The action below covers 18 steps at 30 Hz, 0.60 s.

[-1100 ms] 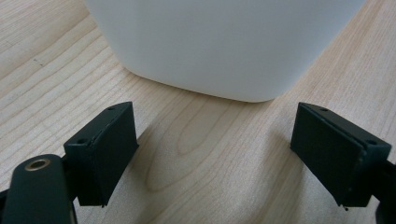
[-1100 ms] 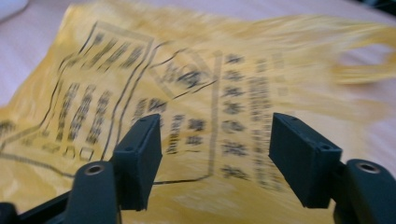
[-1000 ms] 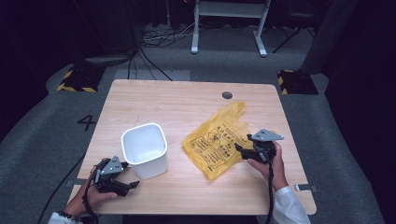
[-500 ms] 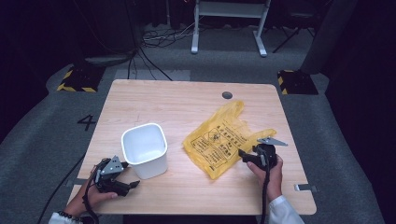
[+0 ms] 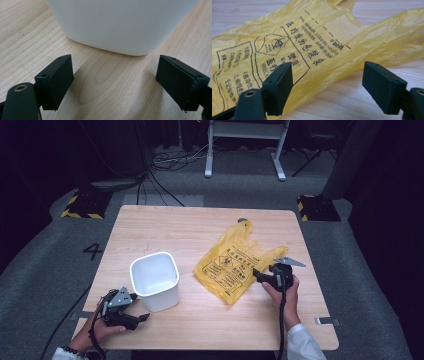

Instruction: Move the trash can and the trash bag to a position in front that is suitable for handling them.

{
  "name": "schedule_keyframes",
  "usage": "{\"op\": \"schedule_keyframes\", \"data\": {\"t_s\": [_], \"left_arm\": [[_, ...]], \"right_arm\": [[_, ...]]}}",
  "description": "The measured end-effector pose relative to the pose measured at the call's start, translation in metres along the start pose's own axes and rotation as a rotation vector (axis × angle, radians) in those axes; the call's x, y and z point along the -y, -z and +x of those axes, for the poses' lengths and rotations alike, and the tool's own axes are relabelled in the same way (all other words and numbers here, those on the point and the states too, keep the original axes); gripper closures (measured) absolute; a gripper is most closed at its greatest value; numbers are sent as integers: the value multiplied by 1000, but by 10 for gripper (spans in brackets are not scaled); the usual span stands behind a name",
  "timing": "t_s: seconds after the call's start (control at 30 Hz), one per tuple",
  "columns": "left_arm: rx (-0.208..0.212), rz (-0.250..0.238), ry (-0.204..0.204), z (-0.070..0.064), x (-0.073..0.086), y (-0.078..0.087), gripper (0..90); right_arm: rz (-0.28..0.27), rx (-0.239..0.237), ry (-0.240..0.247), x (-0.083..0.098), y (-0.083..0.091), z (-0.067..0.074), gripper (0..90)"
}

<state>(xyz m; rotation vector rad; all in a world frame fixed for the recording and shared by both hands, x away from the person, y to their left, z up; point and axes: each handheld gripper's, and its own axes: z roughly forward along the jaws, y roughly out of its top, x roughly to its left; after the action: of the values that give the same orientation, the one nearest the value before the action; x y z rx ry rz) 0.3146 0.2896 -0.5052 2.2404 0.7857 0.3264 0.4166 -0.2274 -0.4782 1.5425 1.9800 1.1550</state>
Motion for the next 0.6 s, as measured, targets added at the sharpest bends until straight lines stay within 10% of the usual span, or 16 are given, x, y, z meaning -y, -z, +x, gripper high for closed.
{"op": "schedule_keyframes", "data": {"t_s": [0.6], "left_arm": [[0,0,0,0,0,0,144]], "right_arm": [[112,100,94,2,-36,5,206]]}}
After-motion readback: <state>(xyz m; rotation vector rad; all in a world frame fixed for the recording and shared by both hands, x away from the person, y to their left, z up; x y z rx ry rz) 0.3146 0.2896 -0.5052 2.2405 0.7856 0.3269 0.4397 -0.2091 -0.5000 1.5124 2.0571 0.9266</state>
